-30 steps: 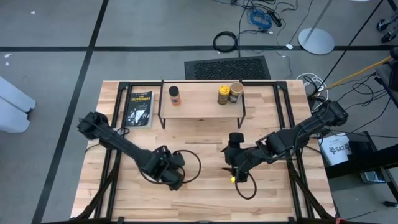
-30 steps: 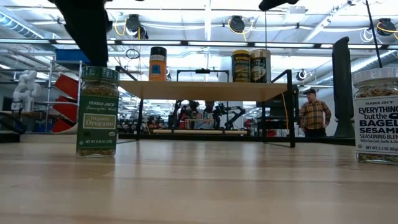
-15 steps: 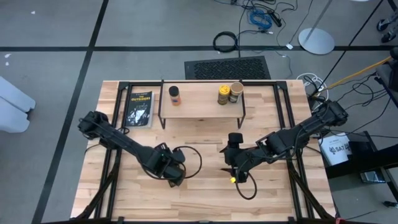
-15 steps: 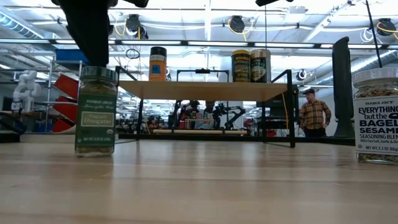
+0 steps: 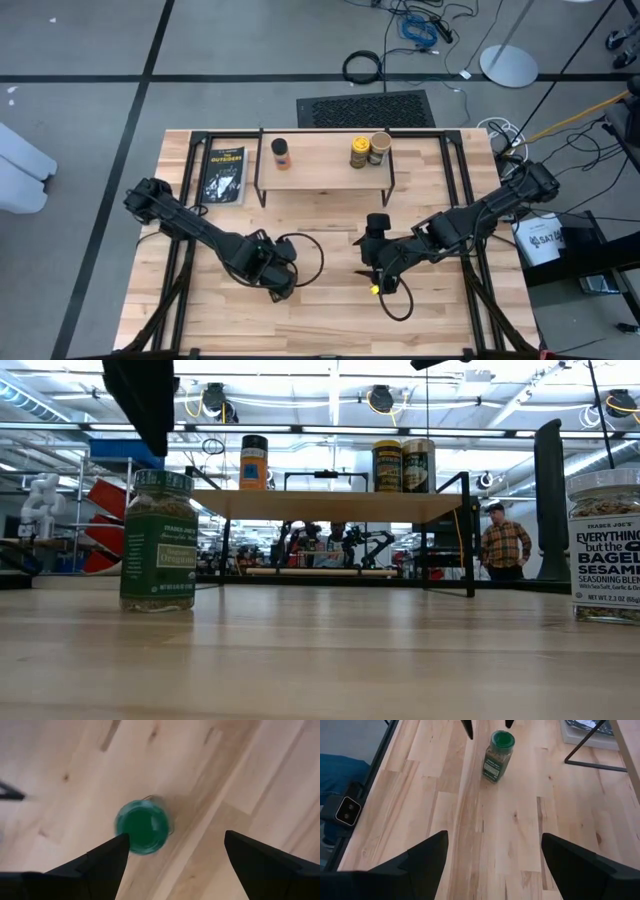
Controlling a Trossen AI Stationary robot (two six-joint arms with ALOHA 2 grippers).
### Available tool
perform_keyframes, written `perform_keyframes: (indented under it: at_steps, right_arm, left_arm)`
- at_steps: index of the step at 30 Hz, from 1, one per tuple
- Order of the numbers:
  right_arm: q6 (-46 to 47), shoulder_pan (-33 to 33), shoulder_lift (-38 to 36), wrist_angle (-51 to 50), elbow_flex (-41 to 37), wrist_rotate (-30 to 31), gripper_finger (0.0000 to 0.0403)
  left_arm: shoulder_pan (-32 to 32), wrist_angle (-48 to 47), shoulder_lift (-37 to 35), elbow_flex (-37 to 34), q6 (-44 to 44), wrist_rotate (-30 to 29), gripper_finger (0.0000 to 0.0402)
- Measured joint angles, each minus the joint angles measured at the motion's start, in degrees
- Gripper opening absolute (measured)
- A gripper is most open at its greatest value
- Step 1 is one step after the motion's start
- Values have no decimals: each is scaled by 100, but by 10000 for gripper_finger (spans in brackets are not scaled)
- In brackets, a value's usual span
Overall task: Shelf spices
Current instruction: Put the green seasoning bottle on the shelf
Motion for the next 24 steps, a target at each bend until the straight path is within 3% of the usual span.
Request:
perform_keyframes:
  at_steps: [10,24]
  right_arm:
    - [74,0,0,1,0,-2,309]
    - [50,2,0,0,0,-2,309]
  left_arm:
    - [456,-406,-1,-21,-1176,-94,336]
    - [522,-392,381,-28,-1064,301,336]
